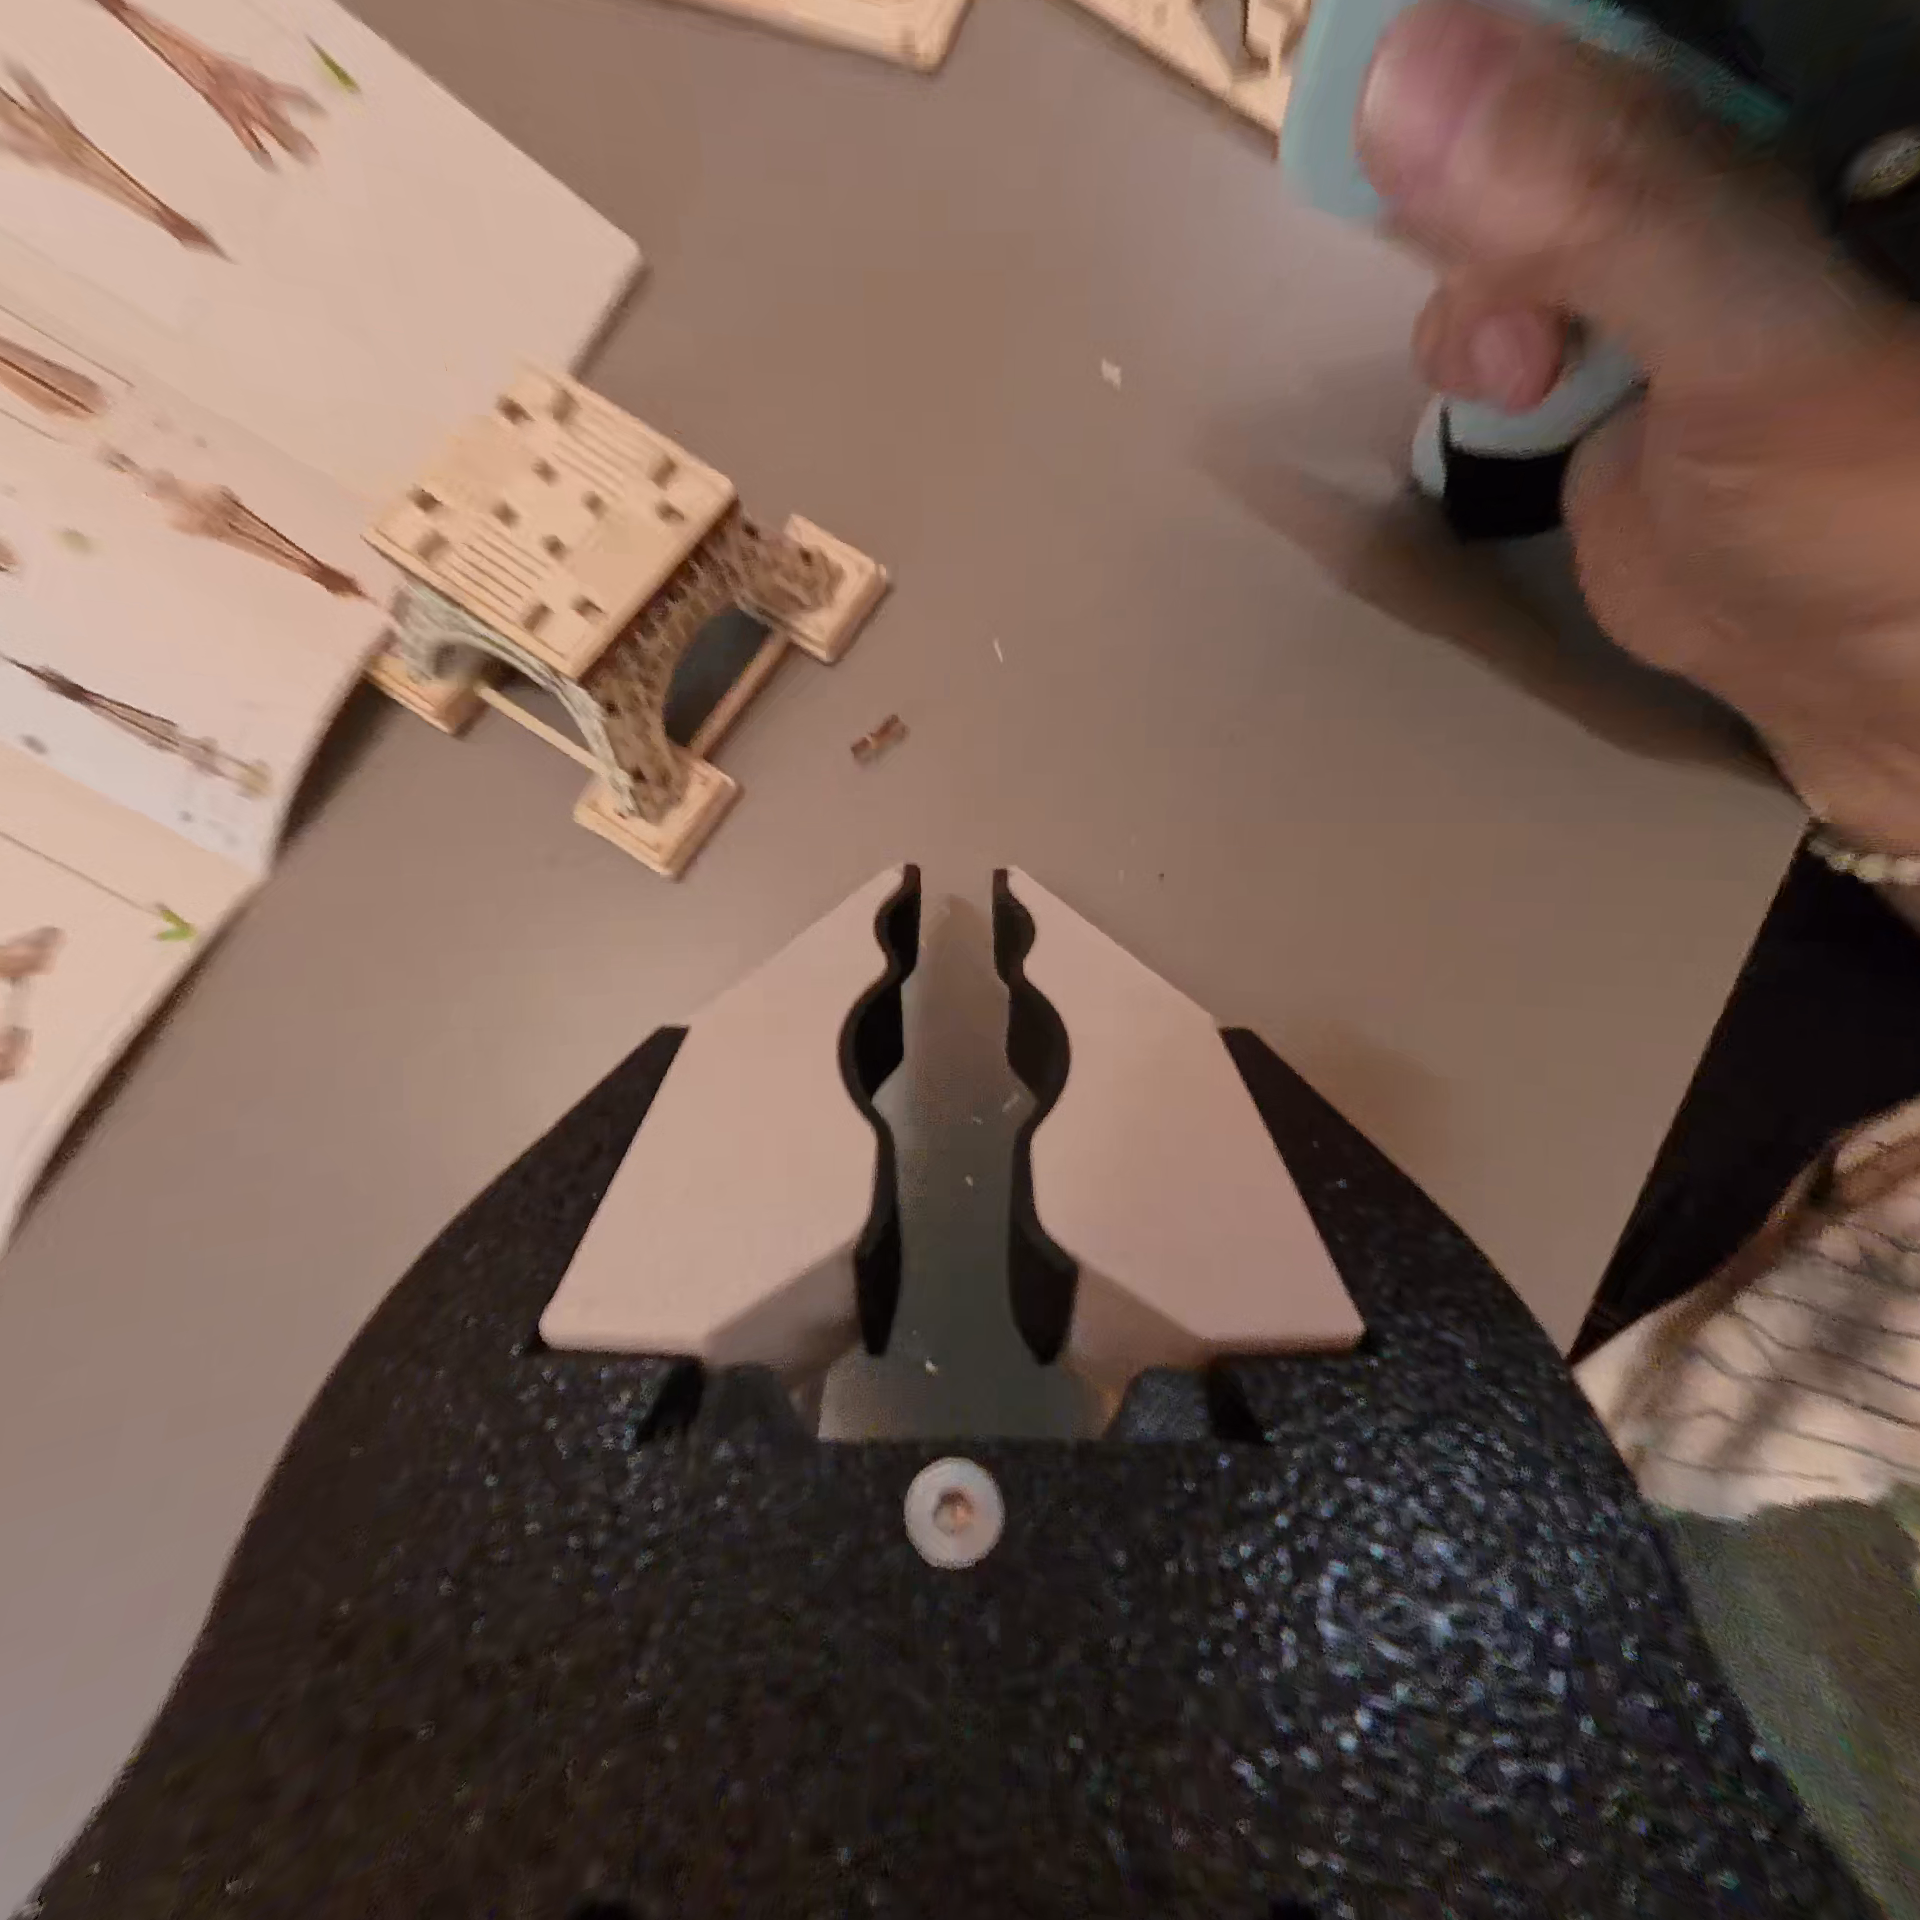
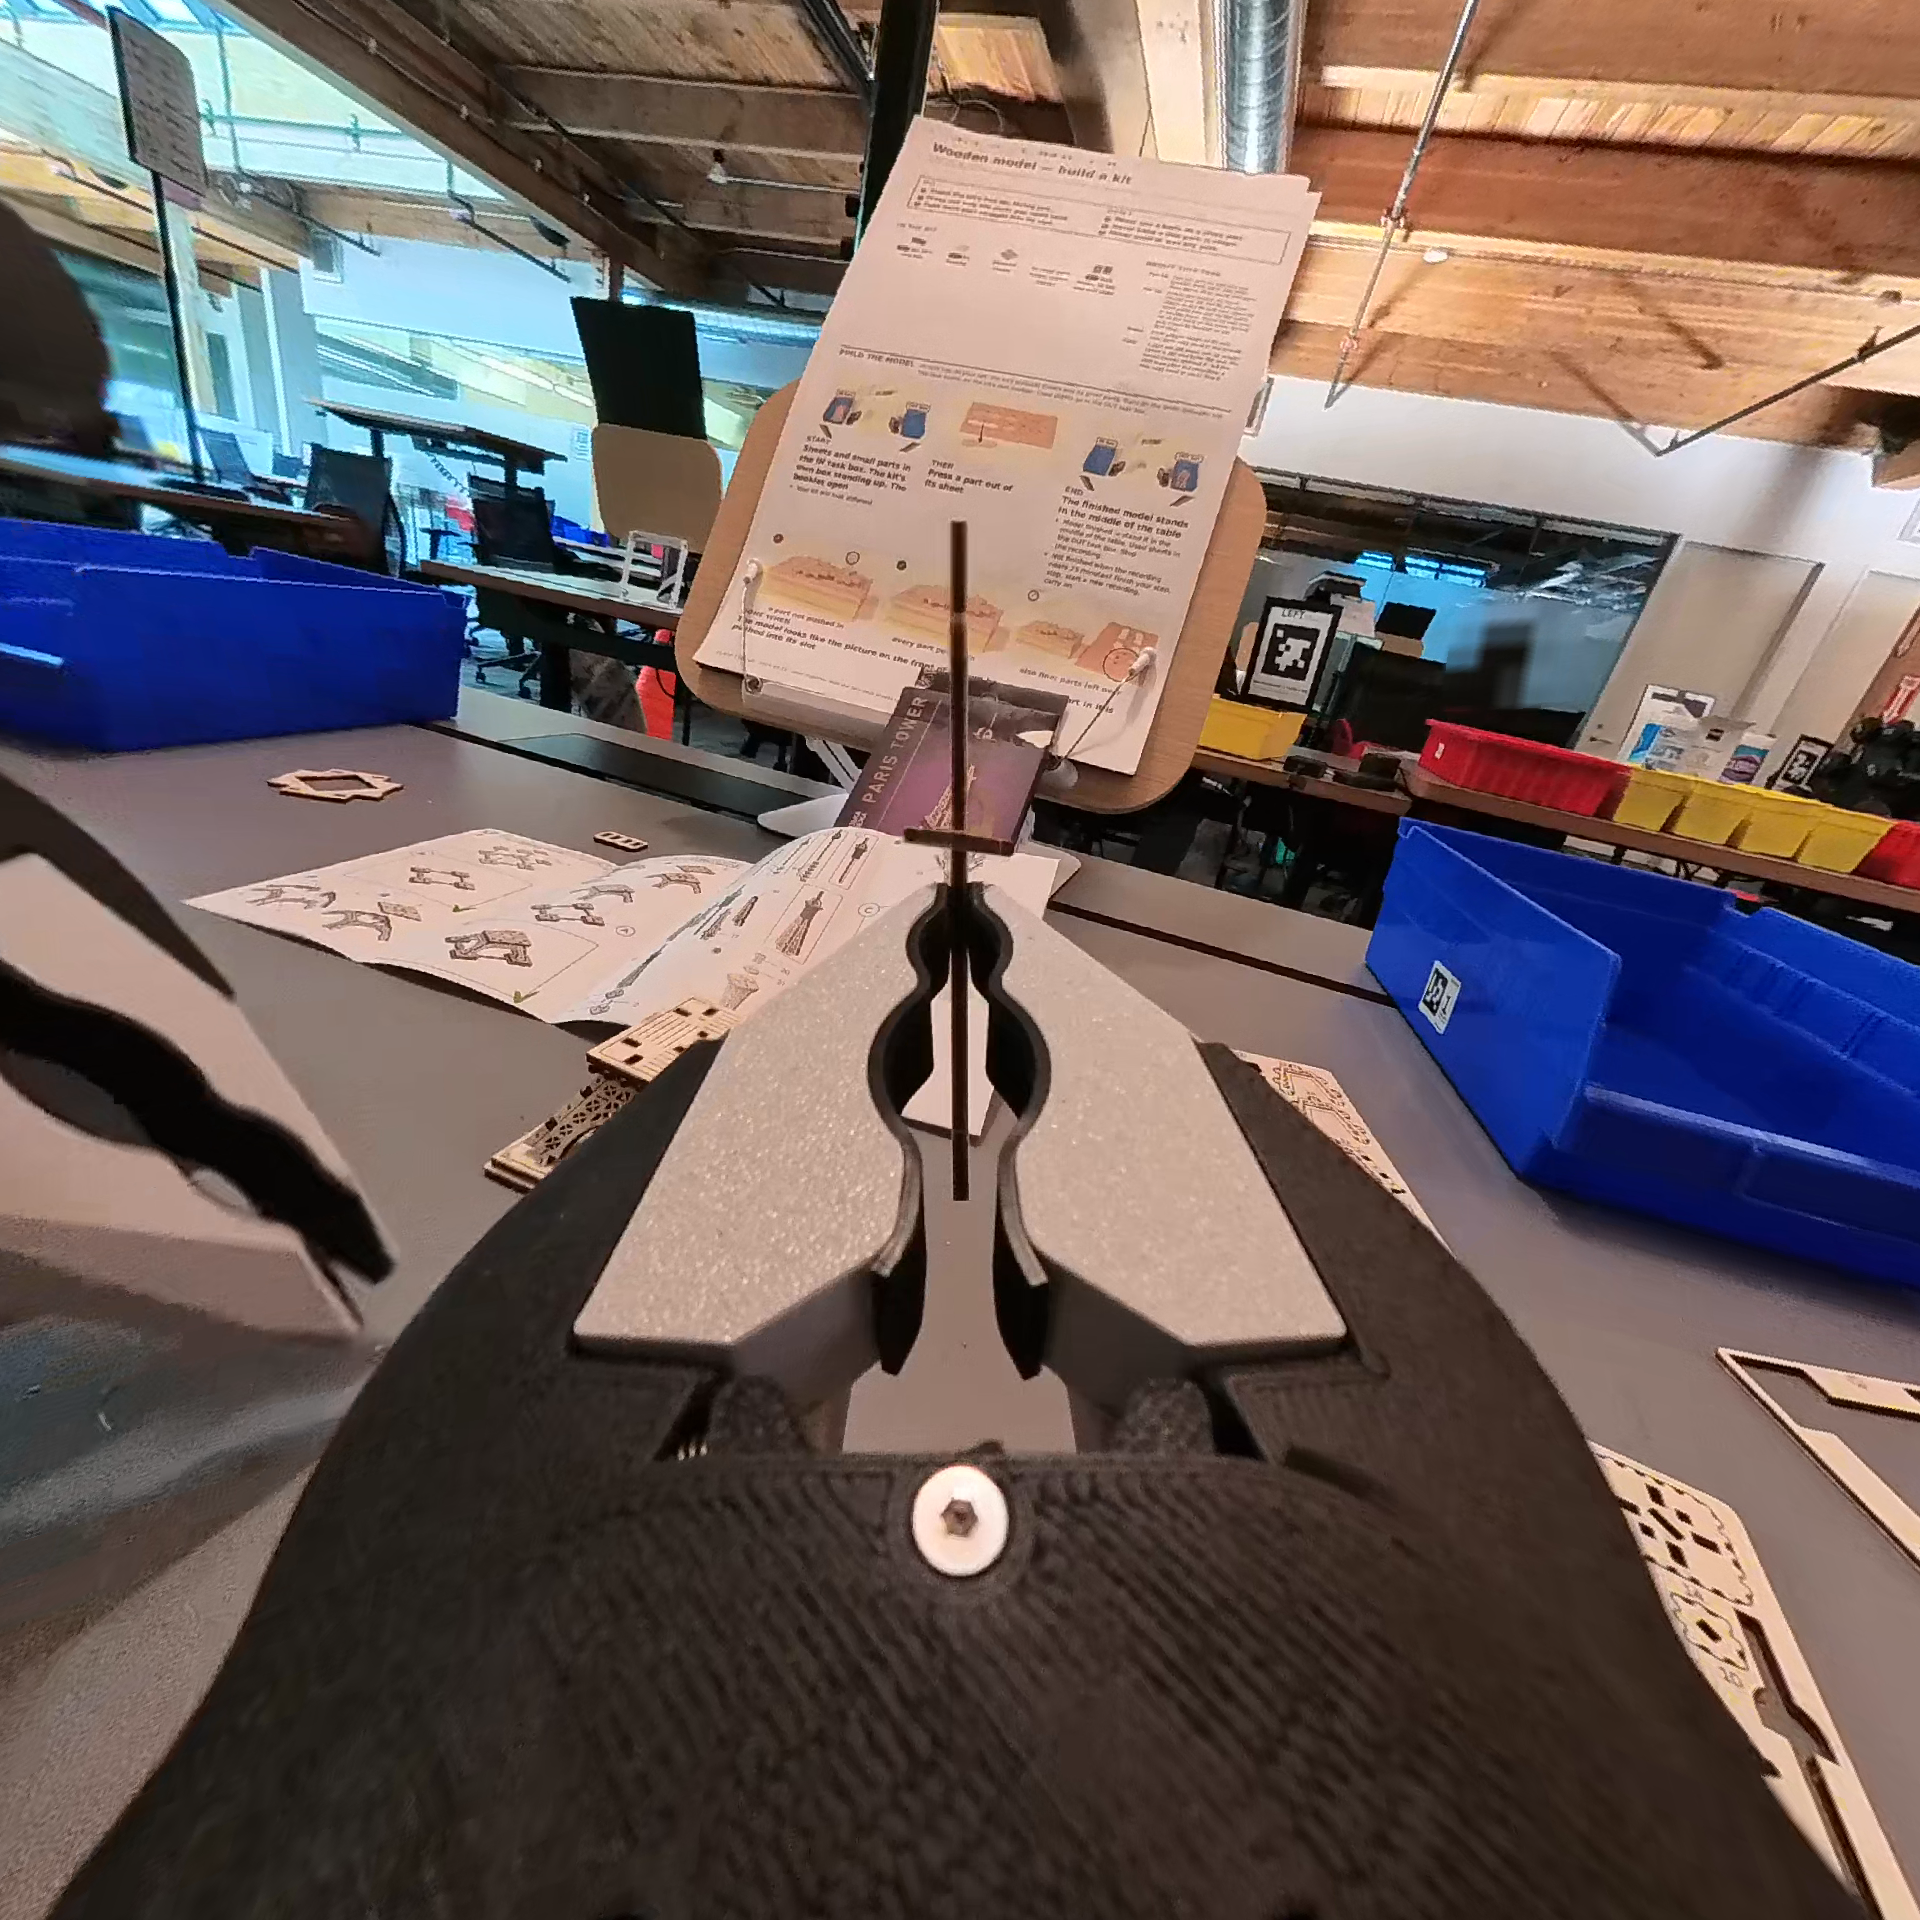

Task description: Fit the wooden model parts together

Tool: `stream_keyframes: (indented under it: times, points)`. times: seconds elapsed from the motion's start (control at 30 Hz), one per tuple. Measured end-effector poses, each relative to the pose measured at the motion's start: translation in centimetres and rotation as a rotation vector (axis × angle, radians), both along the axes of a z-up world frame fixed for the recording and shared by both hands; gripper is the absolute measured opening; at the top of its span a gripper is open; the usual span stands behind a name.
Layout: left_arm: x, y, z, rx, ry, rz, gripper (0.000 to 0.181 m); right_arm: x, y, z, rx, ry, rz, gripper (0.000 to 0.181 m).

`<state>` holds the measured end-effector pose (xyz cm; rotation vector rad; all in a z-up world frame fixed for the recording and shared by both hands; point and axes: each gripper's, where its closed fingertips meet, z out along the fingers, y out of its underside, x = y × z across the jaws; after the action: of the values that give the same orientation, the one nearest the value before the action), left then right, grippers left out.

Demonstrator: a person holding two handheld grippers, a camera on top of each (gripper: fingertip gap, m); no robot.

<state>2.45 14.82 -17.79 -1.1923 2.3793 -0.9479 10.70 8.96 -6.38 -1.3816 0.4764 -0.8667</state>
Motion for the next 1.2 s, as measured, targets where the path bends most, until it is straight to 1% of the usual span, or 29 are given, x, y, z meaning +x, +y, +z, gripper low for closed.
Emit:
stream_keyframes:
  times: [0.07,0.13,0.27,0.33,0.43,0.47,0.5,0.6,0.63,0.77,0.83,0.9,0.93,1.0,1.13,1.2]
  points:
    - [1.3,0.0,1.7,0.004,-0.101,-0.006,0.008,0.0,0.0,0.0,0.007,0.003,0.002,0.000]
    - [2.5,-0.5,2.0,0.051,-0.167,-0.056,0.006,0.0,-0.1,0.1,0.013,0.000,0.004,0.000]
    - [3.5,-0.9,-0.2,0.208,-0.163,-0.190,0.009,-0.2,-0.1,0.2,0.020,-0.009,0.009,0.000]
    - [3.9,-1.0,-0.9,0.233,-0.155,-0.206,0.007,-0.3,-0.1,0.3,0.021,-0.016,0.010,0.000]
    - [4.1,-1.1,-1.7,0.176,-0.085,-0.174,0.006,-0.3,0.0,0.2,0.016,-0.018,0.015,0.000]
    - [4.0,-1.0,-1.7,0.144,-0.055,-0.154,0.000,-0.4,0.0,0.3,0.017,-0.020,0.017,0.000]
    - [3.8,-0.8,-1.8,0.108,-0.022,-0.128,0.000,-0.4,0.0,0.3,0.018,-0.020,0.019,0.000]
    - [2.4,0.2,-1.7,0.007,0.080,-0.055,0.000,-0.4,0.0,0.3,0.024,-0.020,0.021,0.000]
    - [2.0,0.6,-1.6,-0.006,0.076,-0.048,0.000,-0.4,0.0,0.3,0.028,-0.020,0.021,0.000]
    - [-0.1,1.2,-0.4,0.021,-0.047,-0.127,0.002,-0.4,0.1,0.4,0.035,-0.016,0.030,0.000]
    - [-0.5,2.1,0.4,0.050,-0.095,-0.094,0.002,-0.4,0.1,0.3,0.034,-0.015,0.032,0.000]
    - [-0.3,2.7,1.1,0.037,-0.136,-0.060,0.002,-0.5,0.1,0.3,0.032,-0.017,0.033,0.000]
    - [-0.4,2.6,1.1,0.020,-0.129,-0.061,0.003,-0.5,0.1,0.3,0.032,-0.019,0.034,0.000]
    - [-0.6,2.2,0.3,0.012,-0.063,-0.068,0.011,-0.6,0.3,0.3,0.031,-0.020,0.041,0.000]
    - [-1.2,1.8,-1.5,0.090,0.033,-0.060,0.005,-0.7,0.3,0.4,0.026,-0.031,0.039,0.000]
    - [-1.4,1.3,-1.8,0.076,0.054,-0.046,0.003,-0.8,0.3,0.4,0.021,-0.036,0.039,0.000]
